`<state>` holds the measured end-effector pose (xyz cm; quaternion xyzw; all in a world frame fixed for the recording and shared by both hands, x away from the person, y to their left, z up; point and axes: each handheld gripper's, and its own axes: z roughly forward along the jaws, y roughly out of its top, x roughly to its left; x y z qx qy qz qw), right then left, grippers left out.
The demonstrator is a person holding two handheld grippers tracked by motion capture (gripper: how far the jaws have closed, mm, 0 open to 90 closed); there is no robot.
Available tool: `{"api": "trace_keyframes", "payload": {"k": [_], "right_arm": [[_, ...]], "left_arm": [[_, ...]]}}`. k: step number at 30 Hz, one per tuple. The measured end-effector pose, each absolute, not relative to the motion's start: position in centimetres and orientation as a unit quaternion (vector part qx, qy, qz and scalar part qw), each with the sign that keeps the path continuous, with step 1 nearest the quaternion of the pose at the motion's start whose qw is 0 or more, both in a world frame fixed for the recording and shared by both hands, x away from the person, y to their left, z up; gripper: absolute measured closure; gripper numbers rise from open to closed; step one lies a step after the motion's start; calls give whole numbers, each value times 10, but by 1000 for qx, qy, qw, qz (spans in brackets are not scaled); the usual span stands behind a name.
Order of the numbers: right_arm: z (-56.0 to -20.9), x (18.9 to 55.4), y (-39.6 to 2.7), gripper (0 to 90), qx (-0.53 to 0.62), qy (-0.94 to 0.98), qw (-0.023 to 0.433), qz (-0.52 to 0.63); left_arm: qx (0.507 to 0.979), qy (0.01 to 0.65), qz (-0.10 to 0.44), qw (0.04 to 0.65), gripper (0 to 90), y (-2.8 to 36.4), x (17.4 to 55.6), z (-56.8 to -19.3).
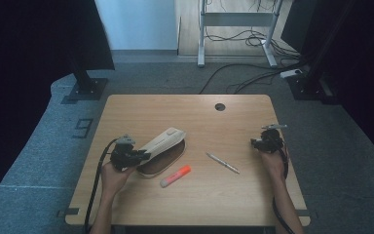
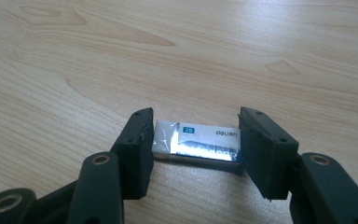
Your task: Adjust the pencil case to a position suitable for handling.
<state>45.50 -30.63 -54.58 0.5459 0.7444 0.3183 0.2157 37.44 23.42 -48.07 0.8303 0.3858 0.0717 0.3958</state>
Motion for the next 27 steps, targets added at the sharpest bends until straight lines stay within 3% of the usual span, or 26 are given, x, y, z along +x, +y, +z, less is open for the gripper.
{"api": "trace_keyframes", "payload": {"k": [27], "right_arm": [[-515, 433, -270, 463, 481, 777, 172, 367]], "left_arm": [[827, 385, 63, 404, 741, 236, 375, -482]]}}
